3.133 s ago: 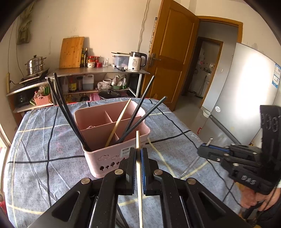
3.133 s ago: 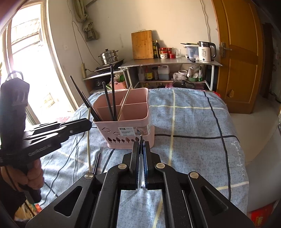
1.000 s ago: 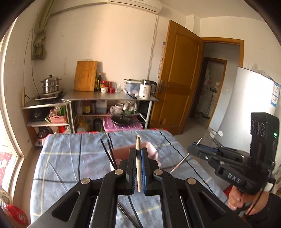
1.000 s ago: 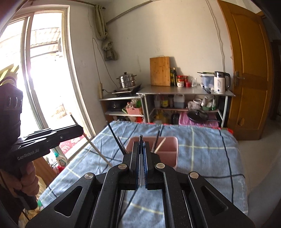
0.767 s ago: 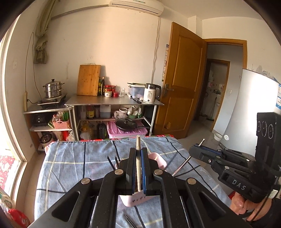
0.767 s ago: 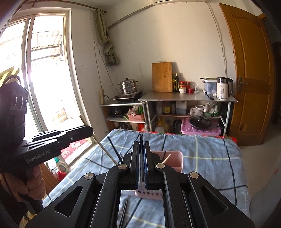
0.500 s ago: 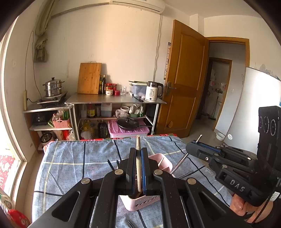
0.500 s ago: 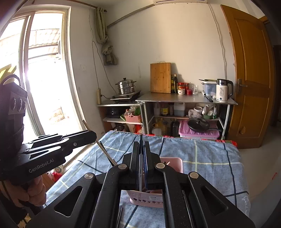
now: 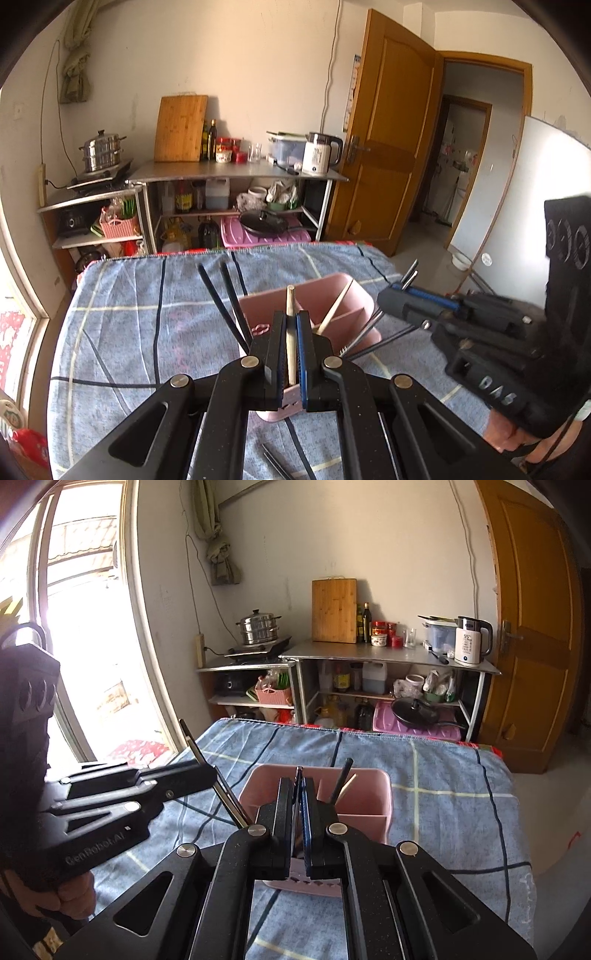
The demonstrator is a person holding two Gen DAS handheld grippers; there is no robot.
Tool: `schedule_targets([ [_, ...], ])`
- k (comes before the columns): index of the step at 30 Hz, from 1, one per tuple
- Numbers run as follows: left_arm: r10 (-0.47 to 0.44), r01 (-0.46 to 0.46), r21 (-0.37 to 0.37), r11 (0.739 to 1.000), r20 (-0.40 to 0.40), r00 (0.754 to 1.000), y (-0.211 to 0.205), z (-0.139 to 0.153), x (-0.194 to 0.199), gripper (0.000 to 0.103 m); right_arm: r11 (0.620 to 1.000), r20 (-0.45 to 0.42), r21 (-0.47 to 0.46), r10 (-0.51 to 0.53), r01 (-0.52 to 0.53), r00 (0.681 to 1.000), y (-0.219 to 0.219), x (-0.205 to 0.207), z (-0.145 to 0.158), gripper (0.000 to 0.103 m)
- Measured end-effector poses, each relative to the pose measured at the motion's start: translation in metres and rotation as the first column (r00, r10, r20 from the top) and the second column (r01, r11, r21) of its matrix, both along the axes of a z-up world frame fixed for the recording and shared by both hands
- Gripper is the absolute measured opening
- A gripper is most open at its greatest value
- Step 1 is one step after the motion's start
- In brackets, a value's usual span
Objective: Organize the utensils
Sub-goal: 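Lower the wooden chopstick into the basket while right gripper lowers the silver one, then open both grippers to release the chopsticks into the basket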
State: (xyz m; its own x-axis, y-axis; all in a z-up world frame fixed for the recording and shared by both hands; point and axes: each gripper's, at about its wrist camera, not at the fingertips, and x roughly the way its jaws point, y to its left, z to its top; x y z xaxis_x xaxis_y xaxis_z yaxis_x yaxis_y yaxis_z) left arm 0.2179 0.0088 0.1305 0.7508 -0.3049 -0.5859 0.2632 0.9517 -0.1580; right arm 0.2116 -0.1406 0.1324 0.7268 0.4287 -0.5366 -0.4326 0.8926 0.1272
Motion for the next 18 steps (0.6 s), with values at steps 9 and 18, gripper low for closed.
schedule_targets([
  [9, -0.01, 0.01, -0.028, 1.0, -0.006, 1.0, 0.002, -0.002, -0.013, 0.006, 1.0, -0.006, -0.01, 0.006, -0.006, 1.0, -0.005, -0.01, 0.002, 0.012],
  [18, 0.027, -0.025, -0.029, 0.999, 0.04, 0.999, 0.015, 0.001, -0.064, 0.008, 1.0, -0.004, 0.021, -0.002, 0.002, 1.0, -0.027, -0.046, 0.001, 0.017],
])
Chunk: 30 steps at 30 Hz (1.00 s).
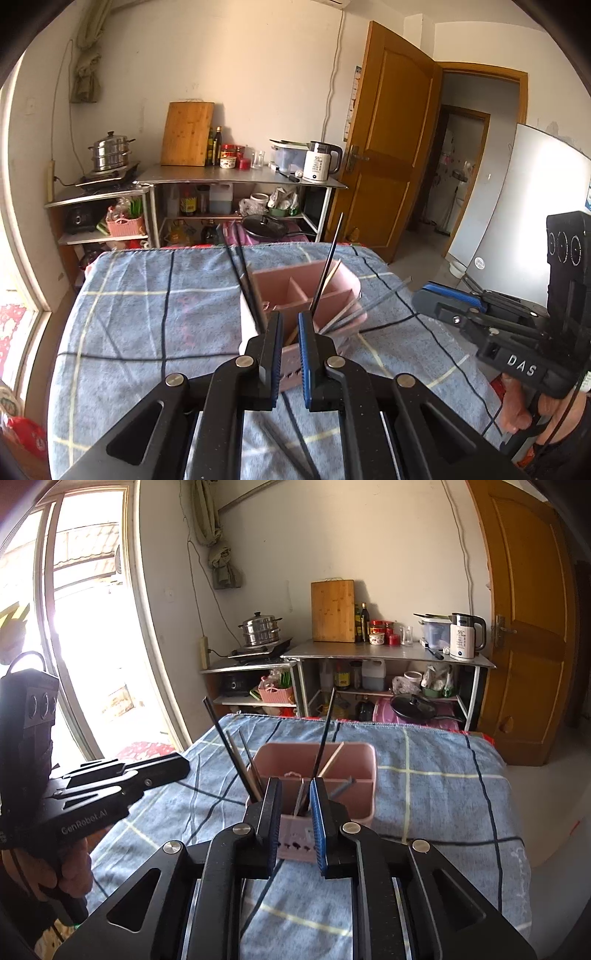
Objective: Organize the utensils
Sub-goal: 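Open both grippers to release the chopsticks into the basket, then move both open grippers down to the last black chopsticks on the cover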
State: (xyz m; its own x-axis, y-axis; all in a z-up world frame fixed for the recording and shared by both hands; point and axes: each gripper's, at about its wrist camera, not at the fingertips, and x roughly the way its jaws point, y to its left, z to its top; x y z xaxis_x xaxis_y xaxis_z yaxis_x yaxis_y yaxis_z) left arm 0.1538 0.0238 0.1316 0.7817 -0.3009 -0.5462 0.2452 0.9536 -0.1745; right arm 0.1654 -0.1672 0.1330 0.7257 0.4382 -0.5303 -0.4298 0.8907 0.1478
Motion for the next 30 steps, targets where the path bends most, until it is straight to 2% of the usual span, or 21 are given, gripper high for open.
schedule_targets([
  [5, 0.034, -0.034, 0.0, 0.999, -0.029, 0.999, 0.009, -0.018, -0.03, 0.008, 1.0, -0.038, 0.004, -0.01, 0.01, 0.999, -0.011, -0.022, -0.018, 0.019],
  [7, 0.046, -0.046, 0.0, 0.999, -0.051, 0.998, 0.013, -0.029, -0.041, 0.008, 1.0, -0.063, 0.006, -0.002, 0.002, 0.998, -0.013, -0.031, -0.028, 0.023],
  [17, 0.079, -0.087, -0.034, 0.996, -0.178, 0.981, 0.023, -0.081, -0.08, 0.008, 0.999, -0.194, -0.006, 0.041, -0.043, 0.98, -0.004, -0.064, -0.078, 0.024],
  [30, 0.118, -0.135, -0.061, 0.989, -0.236, 0.965, 0.038, -0.106, -0.087, 0.008, 0.992, -0.3, -0.028, 0.105, -0.119, 0.948, 0.026, -0.064, -0.122, 0.024],
])
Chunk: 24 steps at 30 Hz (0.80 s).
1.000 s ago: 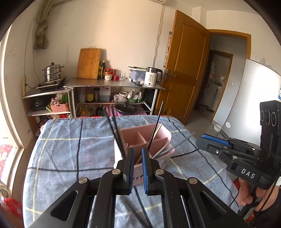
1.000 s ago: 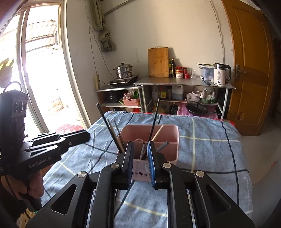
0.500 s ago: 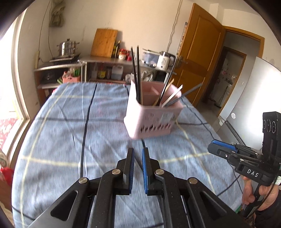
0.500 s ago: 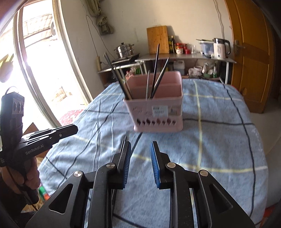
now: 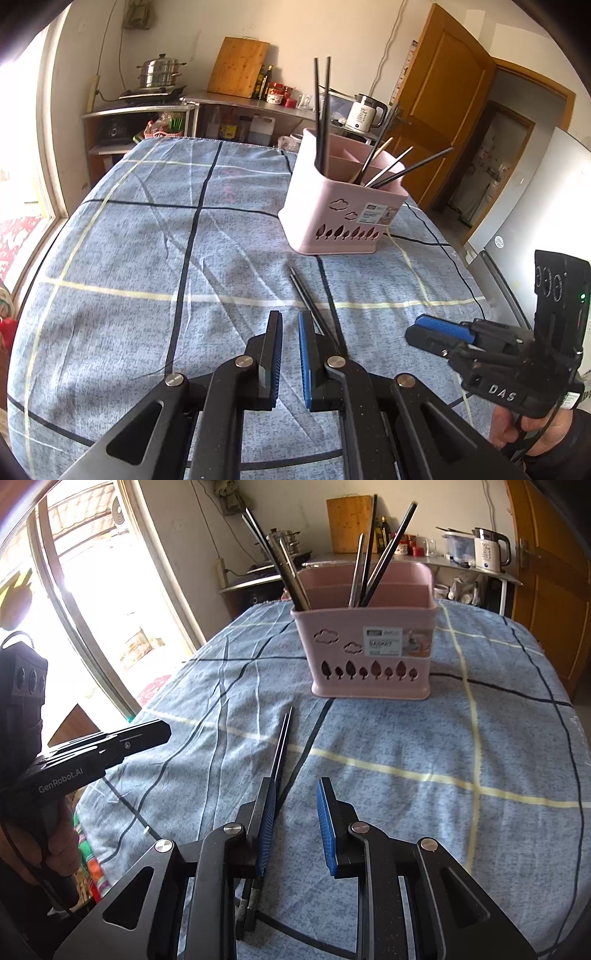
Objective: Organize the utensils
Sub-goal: 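Move both open grippers down to the last black chopsticks on the cover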
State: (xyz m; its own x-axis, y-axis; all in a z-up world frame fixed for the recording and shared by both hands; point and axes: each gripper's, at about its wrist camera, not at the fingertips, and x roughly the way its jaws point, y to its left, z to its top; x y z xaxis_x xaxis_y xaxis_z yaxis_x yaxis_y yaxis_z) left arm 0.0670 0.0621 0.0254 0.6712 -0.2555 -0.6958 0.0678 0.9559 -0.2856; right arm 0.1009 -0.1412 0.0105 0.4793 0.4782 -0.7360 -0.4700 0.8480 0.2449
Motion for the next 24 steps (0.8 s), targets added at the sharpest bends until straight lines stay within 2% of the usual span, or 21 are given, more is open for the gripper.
schedule_targets([
  [14, 0.038, -0.039, -0.035, 0.999, -0.028, 0.999, 0.022, -0.016, 0.003, 0.008, 0.997, -0.134, -0.073, 0.023, -0.033, 0.991, 0.039, 0.025, -0.048, 0.024],
  [24, 0.049, -0.051, -0.056, 0.997, -0.038, 0.998, 0.03, -0.021, 0.003, 0.008, 0.993, -0.111, -0.113, 0.013, -0.026, 0.994, 0.044, 0.023, -0.05, 0.024],
])
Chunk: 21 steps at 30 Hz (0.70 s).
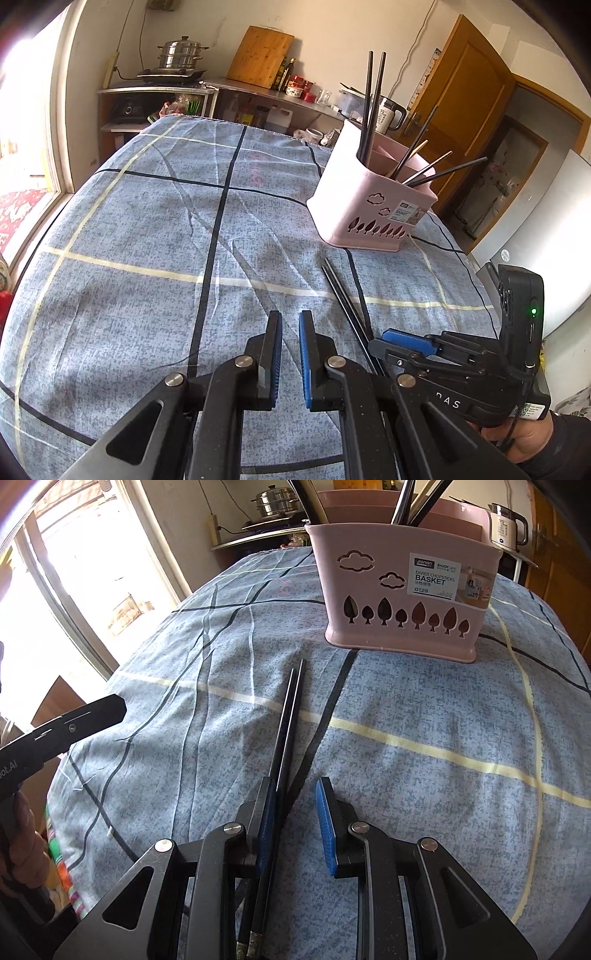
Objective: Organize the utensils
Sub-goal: 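Move both open grippers down to the last black chopsticks on the cover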
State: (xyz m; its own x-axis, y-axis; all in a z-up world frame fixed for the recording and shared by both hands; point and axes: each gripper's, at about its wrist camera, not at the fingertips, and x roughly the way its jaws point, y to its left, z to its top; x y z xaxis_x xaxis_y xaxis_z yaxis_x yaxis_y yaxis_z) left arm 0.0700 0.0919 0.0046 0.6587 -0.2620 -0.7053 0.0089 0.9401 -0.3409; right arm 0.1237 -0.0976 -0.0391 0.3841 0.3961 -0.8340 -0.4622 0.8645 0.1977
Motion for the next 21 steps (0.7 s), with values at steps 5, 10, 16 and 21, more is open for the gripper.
schedule_targets([
  [5, -0.001, 0.001, -0.001, 1.0, -0.002, 1.0, -0.001, -0.001, 0.0, 0.008, 0.999, 0.01, -0.03, -0.013, 0.013, 1.0, -0.001, -0.002, 0.0, 0.02],
  [10, -0.014, 0.014, -0.003, 1.0, -0.012, 1.0, -0.005, -0.003, 0.001, 0.008, 0.996, 0.03, -0.082, -0.021, 0.024, 0.999, 0.0, -0.004, 0.001, 0.008],
  [16, -0.076, 0.075, -0.019, 0.997, -0.05, 0.996, -0.03, -0.012, 0.018, 0.014, 0.996, 0.019, -0.066, -0.051, 0.052, 0.999, -0.017, -0.006, 0.001, 0.006],
  [21, -0.118, 0.116, -0.023, 0.993, -0.102, 0.988, -0.06, -0.027, 0.049, 0.015, 0.992, 0.016, -0.06, -0.112, 0.113, 0.994, -0.044, -0.012, 0.0, 0.006],
])
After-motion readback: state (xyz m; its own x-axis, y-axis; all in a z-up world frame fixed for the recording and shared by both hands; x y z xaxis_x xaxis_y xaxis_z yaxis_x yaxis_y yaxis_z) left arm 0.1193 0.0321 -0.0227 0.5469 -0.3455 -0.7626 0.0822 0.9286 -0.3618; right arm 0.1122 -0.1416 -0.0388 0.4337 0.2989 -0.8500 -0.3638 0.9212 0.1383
